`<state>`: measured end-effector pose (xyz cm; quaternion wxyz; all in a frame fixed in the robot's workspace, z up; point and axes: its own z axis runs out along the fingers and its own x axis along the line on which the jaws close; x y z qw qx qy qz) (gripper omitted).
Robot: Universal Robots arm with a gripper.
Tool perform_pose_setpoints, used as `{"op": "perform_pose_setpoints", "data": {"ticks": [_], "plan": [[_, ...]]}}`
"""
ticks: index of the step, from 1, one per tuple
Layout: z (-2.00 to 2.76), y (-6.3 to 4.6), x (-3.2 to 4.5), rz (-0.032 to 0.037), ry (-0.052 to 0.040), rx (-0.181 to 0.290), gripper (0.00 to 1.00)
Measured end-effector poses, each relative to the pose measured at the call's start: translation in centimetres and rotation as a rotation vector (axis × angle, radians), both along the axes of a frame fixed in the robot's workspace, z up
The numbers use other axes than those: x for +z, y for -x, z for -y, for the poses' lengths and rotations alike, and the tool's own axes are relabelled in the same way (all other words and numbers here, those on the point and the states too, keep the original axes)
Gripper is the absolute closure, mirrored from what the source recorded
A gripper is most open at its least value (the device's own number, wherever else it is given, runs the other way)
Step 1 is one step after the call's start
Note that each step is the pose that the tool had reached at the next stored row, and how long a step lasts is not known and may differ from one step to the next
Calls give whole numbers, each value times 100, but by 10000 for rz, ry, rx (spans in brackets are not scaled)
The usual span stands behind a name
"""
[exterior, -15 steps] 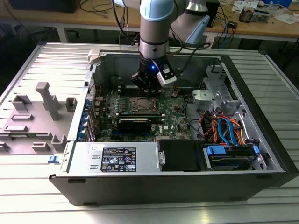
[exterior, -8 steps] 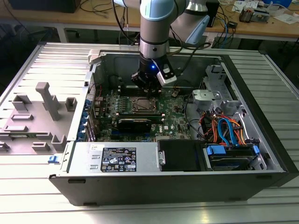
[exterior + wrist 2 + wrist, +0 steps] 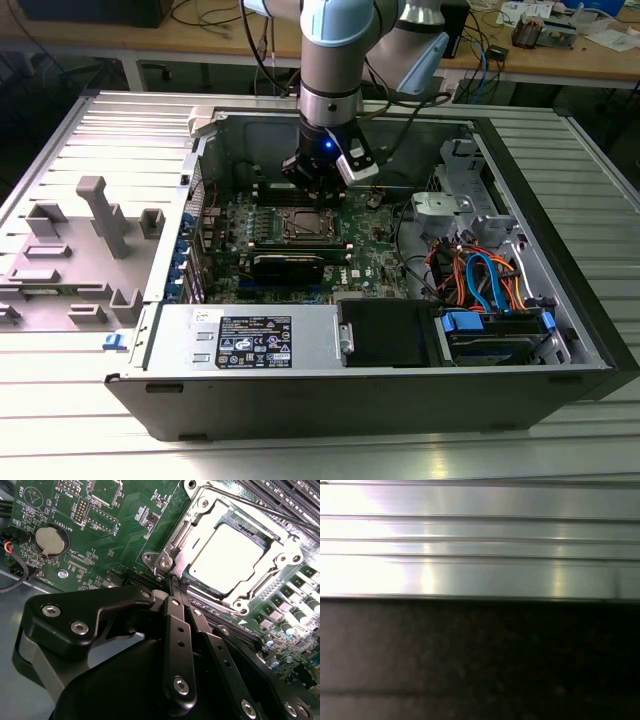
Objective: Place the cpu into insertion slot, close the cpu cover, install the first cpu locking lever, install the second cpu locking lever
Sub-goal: 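Install the first cpu locking lever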
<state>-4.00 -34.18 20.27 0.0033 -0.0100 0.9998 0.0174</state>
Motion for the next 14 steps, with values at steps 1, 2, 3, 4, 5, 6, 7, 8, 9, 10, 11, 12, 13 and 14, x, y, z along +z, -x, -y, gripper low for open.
{"op": "perform_pose_setpoints", "data": {"ticks": [1, 2, 3, 4, 5, 6, 7, 8, 9, 10, 11, 12, 13, 14], "plan": [[0, 0, 0, 0, 0, 0, 89], [-1, -1, -1, 1, 0, 0, 89], [-3, -2, -1, 2, -1, 5, 89], [-4, -2, -1, 2, -5, 8, 89], [-5, -2, -1, 2, -9, 10, 89], [-5, -2, -1, 1, -8, 12, 89], [-5, -2, -1, 1, -8, 13, 89], [-5, -2, -1, 1, -9, 15, 89], [-5, -2, -1, 1, -9, 16, 89], [-6, -3, 0, 1, -9, 20, 89], [-6, -4, 0, 0, -11, 25, 89], [-7, -5, 2, 1, -16, 30, 89], [-7, -6, 4, 2, -21, 36, 89], [-7, -7, 6, 3, -23, 39, 89]]}}
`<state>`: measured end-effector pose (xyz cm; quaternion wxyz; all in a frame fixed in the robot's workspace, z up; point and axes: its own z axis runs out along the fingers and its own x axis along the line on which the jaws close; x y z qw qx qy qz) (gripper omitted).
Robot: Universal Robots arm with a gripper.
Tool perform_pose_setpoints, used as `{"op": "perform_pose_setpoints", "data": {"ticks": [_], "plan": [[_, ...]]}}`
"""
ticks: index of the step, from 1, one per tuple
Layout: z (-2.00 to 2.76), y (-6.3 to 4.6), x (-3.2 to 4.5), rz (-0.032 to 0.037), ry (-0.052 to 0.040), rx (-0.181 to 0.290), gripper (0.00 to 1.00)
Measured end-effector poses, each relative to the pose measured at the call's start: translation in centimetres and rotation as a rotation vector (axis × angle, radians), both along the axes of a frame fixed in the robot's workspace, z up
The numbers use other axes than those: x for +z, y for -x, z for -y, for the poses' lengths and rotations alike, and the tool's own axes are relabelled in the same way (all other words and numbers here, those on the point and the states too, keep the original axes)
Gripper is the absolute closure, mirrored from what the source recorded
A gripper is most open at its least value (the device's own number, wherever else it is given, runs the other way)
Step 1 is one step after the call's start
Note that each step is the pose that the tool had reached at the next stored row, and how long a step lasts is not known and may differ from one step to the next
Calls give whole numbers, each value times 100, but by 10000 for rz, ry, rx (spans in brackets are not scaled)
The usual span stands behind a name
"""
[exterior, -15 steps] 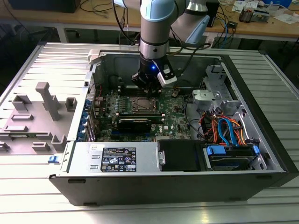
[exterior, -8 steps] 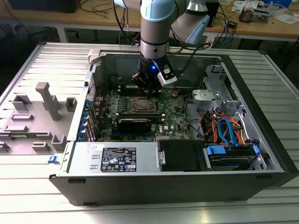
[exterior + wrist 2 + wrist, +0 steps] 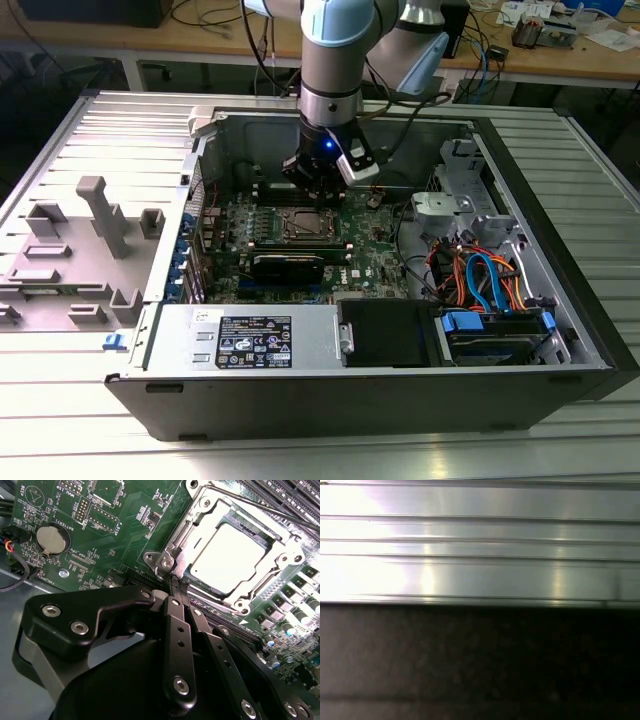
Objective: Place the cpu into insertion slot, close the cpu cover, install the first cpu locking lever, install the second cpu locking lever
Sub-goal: 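Install the first cpu locking lever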
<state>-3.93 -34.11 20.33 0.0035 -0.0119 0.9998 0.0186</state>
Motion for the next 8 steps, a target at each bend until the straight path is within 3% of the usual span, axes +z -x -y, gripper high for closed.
{"op": "perform_pose_setpoints", "data": {"ticks": [8], "plan": [[1, -2, 63, -2, 1, 12, 89]]}}
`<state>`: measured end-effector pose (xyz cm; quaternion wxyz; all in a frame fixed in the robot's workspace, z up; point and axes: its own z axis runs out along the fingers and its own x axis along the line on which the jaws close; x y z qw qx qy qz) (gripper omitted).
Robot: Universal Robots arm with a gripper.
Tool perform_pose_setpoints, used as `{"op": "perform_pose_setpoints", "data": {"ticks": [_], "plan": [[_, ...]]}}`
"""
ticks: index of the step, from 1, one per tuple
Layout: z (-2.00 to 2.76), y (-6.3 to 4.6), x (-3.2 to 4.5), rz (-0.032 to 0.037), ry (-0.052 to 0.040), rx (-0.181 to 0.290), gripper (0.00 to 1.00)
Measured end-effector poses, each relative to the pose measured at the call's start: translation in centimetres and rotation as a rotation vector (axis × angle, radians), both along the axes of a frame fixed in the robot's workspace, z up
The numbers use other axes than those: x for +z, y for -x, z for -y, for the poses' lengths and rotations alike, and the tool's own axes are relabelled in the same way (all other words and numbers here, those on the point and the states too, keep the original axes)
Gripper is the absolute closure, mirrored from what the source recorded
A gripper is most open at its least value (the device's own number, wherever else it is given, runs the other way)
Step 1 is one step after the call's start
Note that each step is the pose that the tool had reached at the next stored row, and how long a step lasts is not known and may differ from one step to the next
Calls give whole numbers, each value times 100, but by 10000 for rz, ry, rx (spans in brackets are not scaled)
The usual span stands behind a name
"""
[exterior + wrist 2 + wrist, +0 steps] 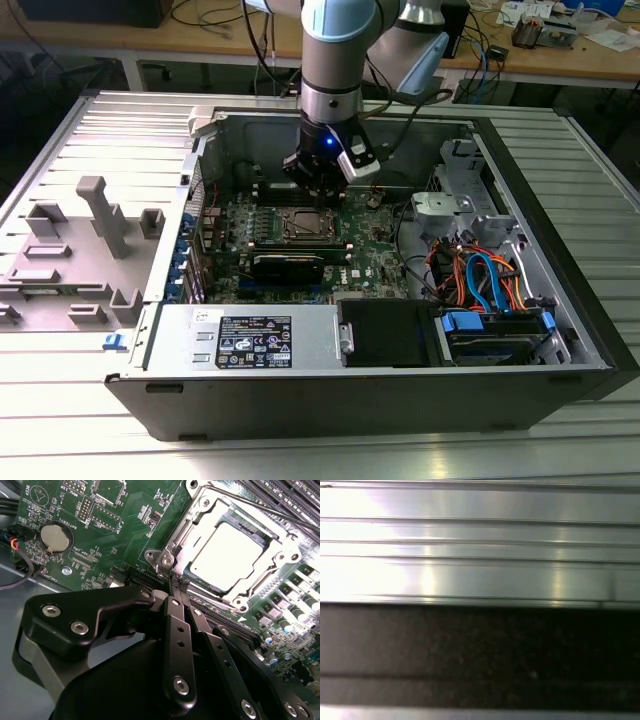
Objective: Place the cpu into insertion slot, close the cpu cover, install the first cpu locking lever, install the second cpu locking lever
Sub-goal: 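Install the first cpu locking lever, then install the second cpu locking lever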
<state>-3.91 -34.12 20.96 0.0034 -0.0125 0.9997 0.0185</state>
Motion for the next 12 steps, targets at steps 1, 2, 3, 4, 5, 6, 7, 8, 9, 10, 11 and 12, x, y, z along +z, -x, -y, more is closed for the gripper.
{"op": "perform_pose_setpoints", "data": {"ticks": [1, 2, 3, 4, 5, 6, 7, 8, 9, 10, 11, 12], "plan": [[0, 0, 2, 0, -2, 1, 89], [-1, 0, 2, 1, -3, 0, 89], [8, 0, 3, 0, 0, 0, 89], [17, 0, 3, 0, -1, 0, 89], [18, 0, 3, 0, 0, 0, 89], [19, 0, 3, 0, 0, 0, 89], [20, 0, 3, -1, 0, 0, 89], [21, 0, 3, 0, 0, 1, 89], [22, 0, 3, 0, 0, 0, 89], [28, 0, 3, 0, 0, 1, 89], [30, 0, 3, 1, 0, 1, 89], [34, 0, 3, 0, 0, 1, 89]]}}
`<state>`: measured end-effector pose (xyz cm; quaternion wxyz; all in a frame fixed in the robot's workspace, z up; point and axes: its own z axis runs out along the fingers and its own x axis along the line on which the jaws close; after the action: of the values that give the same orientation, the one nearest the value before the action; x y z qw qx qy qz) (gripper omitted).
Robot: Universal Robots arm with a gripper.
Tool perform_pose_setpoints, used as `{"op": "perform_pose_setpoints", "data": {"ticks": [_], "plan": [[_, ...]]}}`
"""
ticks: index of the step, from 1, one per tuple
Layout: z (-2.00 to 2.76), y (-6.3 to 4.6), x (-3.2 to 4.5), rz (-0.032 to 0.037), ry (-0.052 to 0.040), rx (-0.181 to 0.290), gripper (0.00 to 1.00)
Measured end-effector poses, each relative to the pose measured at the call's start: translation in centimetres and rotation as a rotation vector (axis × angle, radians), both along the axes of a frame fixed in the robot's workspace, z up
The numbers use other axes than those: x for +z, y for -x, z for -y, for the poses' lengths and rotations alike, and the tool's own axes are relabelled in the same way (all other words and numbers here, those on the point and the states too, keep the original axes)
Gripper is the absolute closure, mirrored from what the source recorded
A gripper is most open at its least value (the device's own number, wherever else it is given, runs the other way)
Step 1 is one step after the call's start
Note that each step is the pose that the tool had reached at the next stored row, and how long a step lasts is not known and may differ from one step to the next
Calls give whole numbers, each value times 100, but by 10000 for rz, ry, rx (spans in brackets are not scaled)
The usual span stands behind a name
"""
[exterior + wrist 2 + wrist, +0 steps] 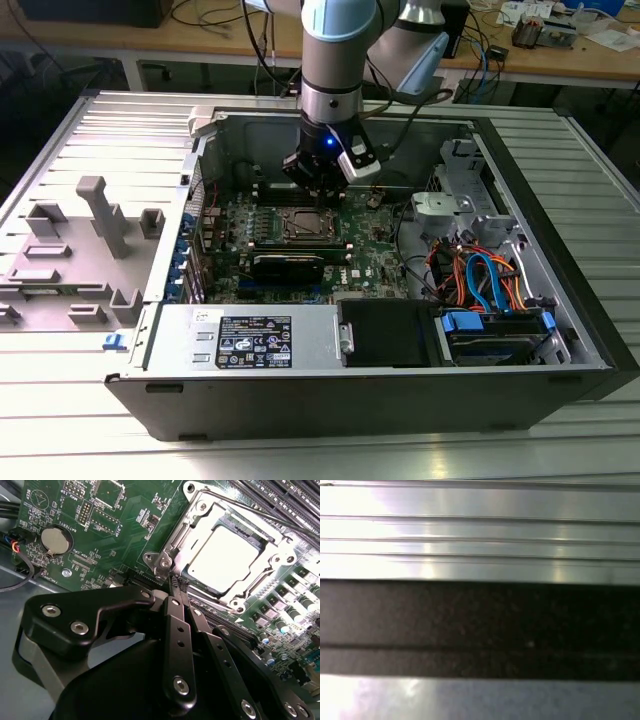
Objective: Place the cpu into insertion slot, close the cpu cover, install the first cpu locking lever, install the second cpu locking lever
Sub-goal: 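Install the second cpu locking lever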
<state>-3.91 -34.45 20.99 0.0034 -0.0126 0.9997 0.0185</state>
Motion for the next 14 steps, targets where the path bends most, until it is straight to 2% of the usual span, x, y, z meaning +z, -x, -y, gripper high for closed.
{"op": "perform_pose_setpoints", "data": {"ticks": [14], "plan": [[34, 0, -1, 0, -2, 0, 89]]}}
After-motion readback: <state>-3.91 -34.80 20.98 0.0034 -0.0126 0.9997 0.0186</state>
